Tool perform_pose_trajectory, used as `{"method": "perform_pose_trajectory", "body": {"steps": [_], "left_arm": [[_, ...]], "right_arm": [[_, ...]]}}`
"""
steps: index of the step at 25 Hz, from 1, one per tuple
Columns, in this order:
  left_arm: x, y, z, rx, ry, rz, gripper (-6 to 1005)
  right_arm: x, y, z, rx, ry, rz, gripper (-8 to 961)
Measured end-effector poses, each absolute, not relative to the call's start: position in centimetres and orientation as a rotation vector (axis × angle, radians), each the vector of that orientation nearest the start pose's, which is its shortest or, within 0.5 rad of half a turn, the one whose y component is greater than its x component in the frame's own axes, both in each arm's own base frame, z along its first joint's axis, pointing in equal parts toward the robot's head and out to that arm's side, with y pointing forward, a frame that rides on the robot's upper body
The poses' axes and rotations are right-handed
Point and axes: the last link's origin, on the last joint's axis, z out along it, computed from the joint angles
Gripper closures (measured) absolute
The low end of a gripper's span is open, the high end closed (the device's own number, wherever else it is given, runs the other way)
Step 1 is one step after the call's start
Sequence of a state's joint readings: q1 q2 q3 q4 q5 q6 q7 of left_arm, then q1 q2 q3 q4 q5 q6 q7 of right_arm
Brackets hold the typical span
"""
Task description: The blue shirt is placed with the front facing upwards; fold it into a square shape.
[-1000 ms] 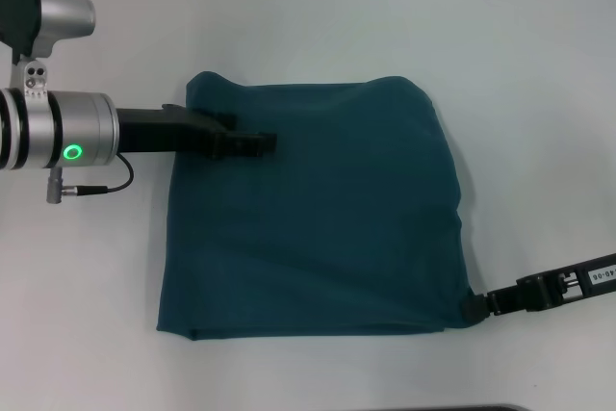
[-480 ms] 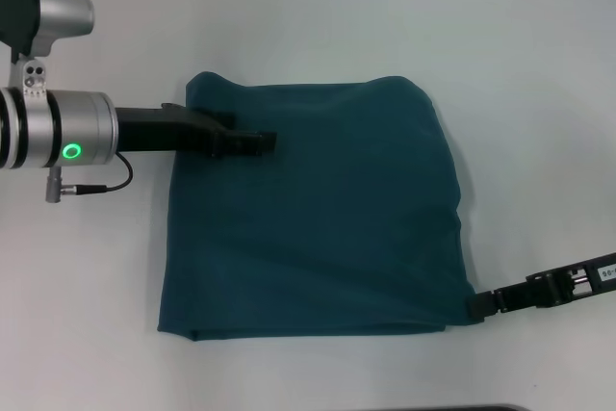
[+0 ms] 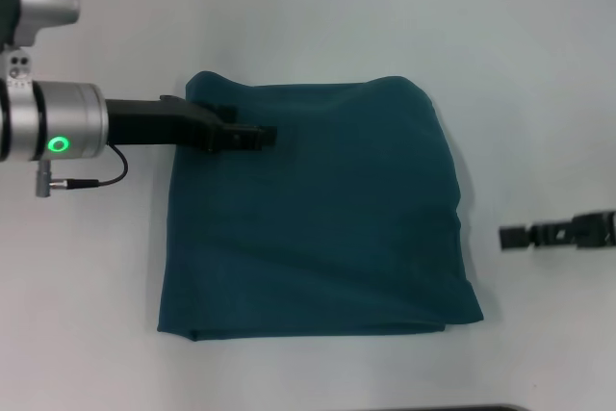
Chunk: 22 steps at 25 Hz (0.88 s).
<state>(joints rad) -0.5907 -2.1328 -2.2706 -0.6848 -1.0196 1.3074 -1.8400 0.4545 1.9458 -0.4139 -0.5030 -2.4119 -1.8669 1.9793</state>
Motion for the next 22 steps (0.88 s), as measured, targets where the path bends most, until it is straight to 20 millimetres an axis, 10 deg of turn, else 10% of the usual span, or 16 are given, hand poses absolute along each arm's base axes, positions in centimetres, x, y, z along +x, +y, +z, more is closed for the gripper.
{"method": "perform_pose_trajectory", "body": {"steps": [12,22], "left_arm": [[-23.1,29.7,1.3,-2.905,-0.970,-0.875,156],[-24.8,27.7,2.1,-2.878,-1.027,-0.912,157]], "right_arm": [[31.7,25.8,3.4,-2.662,1.507,0.812,499],[29.4,27.5,2.8,-2.774,1.173,0.800,318]]}}
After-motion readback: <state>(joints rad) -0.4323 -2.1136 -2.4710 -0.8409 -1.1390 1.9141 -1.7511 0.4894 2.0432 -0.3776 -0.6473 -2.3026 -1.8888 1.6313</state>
